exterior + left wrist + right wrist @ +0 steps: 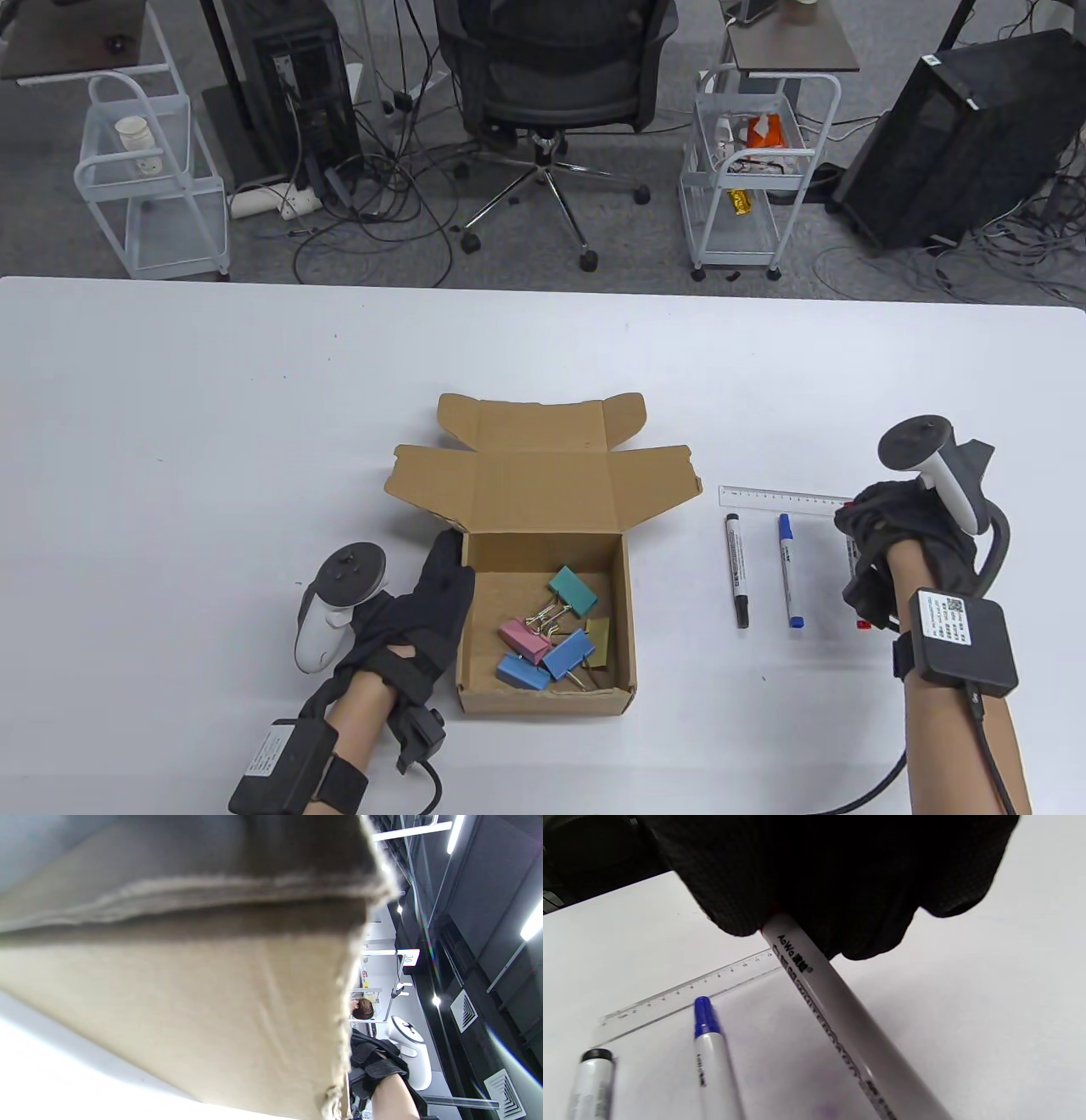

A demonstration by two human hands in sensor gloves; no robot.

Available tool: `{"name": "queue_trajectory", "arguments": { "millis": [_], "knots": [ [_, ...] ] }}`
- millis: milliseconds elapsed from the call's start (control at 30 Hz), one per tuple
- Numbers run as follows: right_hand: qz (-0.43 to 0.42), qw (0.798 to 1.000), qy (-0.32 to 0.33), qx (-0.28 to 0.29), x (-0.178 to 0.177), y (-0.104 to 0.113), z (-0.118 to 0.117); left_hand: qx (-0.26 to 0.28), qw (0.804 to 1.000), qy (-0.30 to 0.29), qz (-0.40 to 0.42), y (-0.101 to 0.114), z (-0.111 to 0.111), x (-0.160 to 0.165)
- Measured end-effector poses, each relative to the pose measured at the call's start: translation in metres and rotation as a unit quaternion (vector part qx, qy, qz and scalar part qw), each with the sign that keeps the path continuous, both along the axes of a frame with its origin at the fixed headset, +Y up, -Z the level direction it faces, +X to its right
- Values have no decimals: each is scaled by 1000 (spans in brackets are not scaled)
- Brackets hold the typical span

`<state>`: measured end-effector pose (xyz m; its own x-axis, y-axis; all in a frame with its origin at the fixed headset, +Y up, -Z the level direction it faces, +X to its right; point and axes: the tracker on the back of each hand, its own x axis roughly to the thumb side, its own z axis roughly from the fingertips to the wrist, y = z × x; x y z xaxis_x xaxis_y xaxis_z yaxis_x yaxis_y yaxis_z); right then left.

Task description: Open four flaps of mailer box and unpack office supplies

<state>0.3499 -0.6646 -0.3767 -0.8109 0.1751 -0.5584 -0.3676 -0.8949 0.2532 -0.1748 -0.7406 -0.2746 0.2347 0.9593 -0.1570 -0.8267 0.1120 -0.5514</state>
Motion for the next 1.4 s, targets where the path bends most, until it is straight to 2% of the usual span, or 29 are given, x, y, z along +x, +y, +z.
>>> {"name": "queue_trajectory", "arguments": {
  "millis": [200,367,967,1200,1400],
  "knots": [
    [5,1000,0,-22,5,-24,-8,0,1000,0,-1,0,0,0],
    [30,999,2,-32,2,-35,-11,1,1000,-1,-2,0,0,0],
    [126,991,12,-33,-12,-39,-13,0,1000,-2,-2,0,0,0],
    [121,992,9,-26,-11,-39,-12,0,1000,-3,-2,0,0,0],
    [110,994,7,2,-11,-26,-4,-1,1000,-3,-2,0,0,0]
  ]
}}
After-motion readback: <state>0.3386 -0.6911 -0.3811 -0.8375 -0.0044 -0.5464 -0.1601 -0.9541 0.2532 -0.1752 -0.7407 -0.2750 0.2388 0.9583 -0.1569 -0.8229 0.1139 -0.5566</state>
